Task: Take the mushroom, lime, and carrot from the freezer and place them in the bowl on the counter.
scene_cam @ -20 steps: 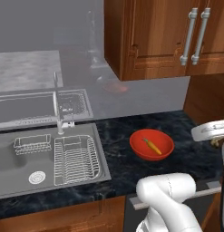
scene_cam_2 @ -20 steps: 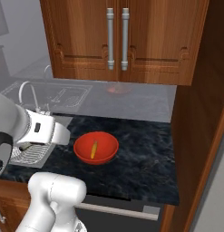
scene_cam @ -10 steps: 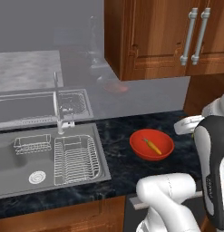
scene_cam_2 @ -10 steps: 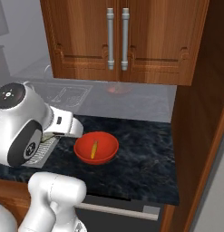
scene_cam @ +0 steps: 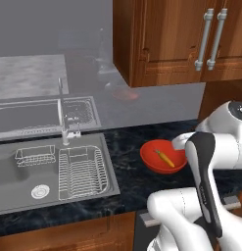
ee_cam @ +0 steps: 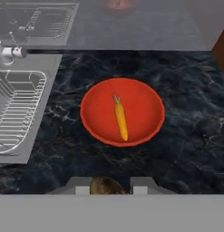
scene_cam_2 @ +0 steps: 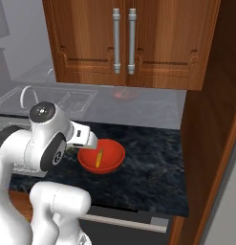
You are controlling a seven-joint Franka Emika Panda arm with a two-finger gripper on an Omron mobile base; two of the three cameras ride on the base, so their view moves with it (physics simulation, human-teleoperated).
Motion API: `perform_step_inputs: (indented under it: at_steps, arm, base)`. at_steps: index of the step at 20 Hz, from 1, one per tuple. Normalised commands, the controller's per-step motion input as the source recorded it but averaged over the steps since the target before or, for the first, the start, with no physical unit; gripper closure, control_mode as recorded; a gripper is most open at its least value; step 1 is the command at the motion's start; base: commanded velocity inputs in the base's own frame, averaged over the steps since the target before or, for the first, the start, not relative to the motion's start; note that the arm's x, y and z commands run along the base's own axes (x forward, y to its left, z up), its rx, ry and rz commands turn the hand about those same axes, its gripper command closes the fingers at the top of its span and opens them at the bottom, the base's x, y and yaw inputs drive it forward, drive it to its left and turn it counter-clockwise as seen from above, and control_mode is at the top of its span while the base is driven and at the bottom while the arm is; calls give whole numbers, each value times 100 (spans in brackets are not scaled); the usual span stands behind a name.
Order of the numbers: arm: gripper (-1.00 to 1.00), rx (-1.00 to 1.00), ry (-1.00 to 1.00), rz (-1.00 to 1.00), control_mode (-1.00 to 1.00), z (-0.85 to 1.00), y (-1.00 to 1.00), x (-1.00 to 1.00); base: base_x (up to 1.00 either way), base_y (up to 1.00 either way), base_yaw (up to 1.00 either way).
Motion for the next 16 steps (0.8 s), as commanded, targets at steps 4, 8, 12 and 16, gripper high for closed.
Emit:
perform_step_inputs:
  at_steps: [4,8,12,16]
  arm:
    - [100,0,6,0,-100,-57,0,57]
    - [100,0,2,0,-100,-58,0,34]
    - [100,0,0,3,-100,-55,4,44]
    - [100,0,1,5,-100,-51,16,48]
  base:
    - [0,0,0]
    - [0,0,0]
    - [0,0,0]
    - [0,0,0]
